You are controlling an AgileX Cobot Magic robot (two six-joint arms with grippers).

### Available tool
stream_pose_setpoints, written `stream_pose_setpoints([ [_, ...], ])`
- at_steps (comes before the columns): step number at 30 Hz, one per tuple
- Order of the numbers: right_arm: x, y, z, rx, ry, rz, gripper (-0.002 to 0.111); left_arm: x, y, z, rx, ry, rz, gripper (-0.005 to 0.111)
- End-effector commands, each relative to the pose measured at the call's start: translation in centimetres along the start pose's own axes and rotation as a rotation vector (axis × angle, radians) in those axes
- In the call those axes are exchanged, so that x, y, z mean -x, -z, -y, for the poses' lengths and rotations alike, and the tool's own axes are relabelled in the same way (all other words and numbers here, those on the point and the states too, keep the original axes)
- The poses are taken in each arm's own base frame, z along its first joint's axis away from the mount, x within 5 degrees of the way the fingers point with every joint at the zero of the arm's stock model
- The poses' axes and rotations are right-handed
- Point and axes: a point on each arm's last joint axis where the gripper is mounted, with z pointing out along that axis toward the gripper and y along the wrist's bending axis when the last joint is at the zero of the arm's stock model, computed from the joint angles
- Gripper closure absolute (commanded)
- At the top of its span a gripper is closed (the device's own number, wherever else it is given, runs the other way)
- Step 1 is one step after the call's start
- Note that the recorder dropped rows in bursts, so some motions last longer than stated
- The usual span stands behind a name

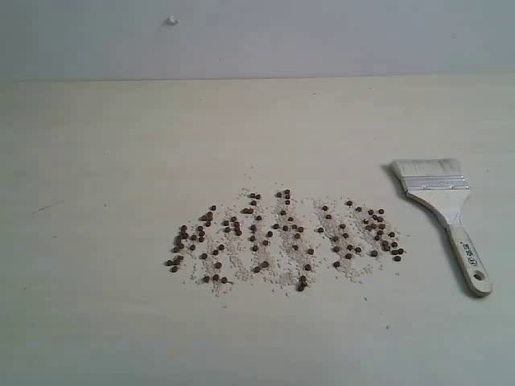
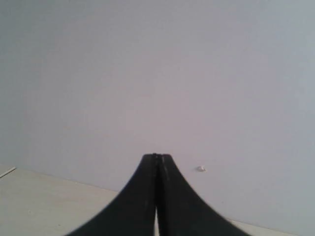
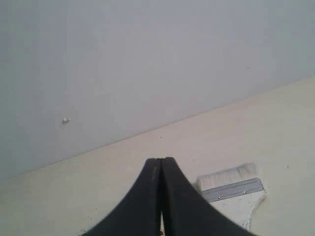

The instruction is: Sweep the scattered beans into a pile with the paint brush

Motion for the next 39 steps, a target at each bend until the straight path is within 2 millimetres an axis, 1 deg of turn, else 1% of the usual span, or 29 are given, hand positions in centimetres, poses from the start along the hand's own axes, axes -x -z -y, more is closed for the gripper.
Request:
stream_pose_setpoints([
  [1,0.0,0.0,0.0,-0.007,0.008,-0.001,0.108,0.0,0.0,0.0,0.003,0.003,0.002,0.107],
  [23,0.0,0.0,0.0,-0.007,0.008,-0.001,0.108,0.0,0.0,0.0,0.003,0.003,0.002,0.107],
  [32,2.2,0.3,-1.0,0.107,0.012,0.244,0.108,0.0,0.0,0.0,0.003,0.003,0.002,0.107],
  [36,3.6,0.8,-1.6,0.179,0.007,0.400,0.108,0.0,0.0,0.0,0.003,0.003,0.002,0.107],
  [39,3.7,0.9,-1.7,0.197,-0.050,0.407,0.108,0.0,0.0,0.0,0.003,0.003,0.002,0.107],
])
